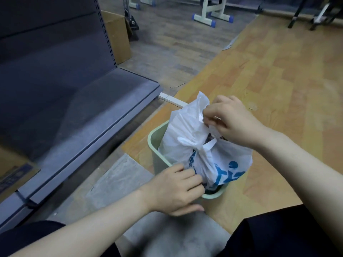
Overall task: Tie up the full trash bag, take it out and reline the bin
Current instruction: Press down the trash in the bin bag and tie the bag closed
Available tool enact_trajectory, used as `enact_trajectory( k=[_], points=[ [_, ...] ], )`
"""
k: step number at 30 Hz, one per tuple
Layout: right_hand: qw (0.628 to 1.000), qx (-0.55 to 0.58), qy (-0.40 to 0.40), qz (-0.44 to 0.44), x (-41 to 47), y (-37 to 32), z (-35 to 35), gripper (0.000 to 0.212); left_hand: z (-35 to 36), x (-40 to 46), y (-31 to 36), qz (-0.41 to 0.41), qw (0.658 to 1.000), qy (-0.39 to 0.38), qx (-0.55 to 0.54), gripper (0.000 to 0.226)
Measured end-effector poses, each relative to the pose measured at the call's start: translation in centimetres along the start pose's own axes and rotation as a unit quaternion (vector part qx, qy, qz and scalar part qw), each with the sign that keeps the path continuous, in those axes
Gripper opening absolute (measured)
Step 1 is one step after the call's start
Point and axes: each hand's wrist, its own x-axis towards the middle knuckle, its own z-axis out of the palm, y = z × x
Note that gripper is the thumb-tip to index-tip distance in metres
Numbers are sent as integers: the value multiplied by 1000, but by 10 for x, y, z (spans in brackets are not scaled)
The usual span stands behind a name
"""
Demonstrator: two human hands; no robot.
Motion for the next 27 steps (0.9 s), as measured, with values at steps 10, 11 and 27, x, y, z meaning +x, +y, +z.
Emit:
enact_trajectory(
  k=[10, 11, 27],
  points=[
    [991, -95, -83, 48, 9, 1, -2, 39, 11, -10, -14, -54, 997, -17, 52, 18],
    [988, -127, -69, 47, 10, 2, -1, 34, 9, -11, -20, -59, 996, -27, 54, 18],
    [983, -83, 113, 115, 15, 25, -17, 14, 29, -13, -65, -266, 953, -79, -118, 40]
  ],
)
